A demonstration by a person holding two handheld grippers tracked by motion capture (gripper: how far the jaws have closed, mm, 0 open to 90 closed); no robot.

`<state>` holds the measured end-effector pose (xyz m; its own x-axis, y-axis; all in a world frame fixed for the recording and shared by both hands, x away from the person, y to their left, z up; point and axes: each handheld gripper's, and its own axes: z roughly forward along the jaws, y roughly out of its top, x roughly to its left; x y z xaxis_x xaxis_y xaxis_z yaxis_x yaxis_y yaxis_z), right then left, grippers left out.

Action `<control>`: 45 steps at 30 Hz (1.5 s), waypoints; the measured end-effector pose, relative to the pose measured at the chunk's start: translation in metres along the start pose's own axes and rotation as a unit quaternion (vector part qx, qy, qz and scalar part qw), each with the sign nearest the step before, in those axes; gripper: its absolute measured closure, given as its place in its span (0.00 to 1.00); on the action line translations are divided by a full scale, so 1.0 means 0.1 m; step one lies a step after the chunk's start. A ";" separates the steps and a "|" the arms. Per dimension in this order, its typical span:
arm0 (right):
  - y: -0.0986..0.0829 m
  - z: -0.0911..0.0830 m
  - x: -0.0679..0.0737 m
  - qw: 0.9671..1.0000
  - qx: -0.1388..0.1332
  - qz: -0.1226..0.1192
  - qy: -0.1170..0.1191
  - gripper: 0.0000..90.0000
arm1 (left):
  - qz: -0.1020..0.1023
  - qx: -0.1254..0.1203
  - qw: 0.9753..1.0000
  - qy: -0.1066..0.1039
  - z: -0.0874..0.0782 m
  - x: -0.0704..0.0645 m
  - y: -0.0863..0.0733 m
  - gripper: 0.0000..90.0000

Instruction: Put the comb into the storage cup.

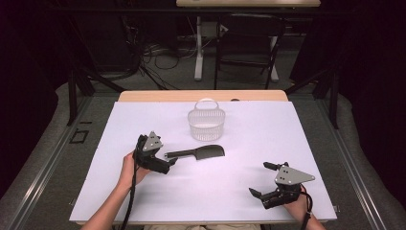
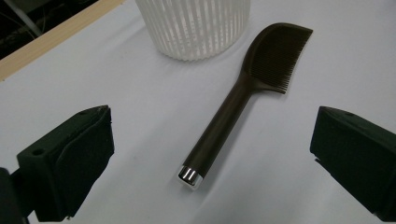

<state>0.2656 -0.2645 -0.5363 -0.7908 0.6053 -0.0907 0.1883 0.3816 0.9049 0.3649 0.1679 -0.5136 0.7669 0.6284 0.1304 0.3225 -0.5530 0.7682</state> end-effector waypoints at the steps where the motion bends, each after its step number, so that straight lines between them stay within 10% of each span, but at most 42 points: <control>1: 0.00 0.00 0.00 1.000 0.001 0.000 0.000 0.00 | 0.005 0.005 1.000 -0.004 0.02 0.00 0.01 0.00; 17: 0.01 0.00 0.01 1.000 -0.001 -0.001 0.004 0.00 | 0.085 0.106 0.990 -0.025 0.27 0.00 0.24 0.00; 45: 0.01 0.03 0.02 1.000 0.005 -0.002 0.012 0.00 | 0.150 0.174 0.973 -0.016 0.51 -0.01 0.54 0.04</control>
<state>0.2661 -0.2610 -0.5369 -0.8049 0.5874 -0.0843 0.1908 0.3907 0.9005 0.4097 0.1091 -0.5043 0.8701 0.3970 0.2922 0.2465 -0.8638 0.4395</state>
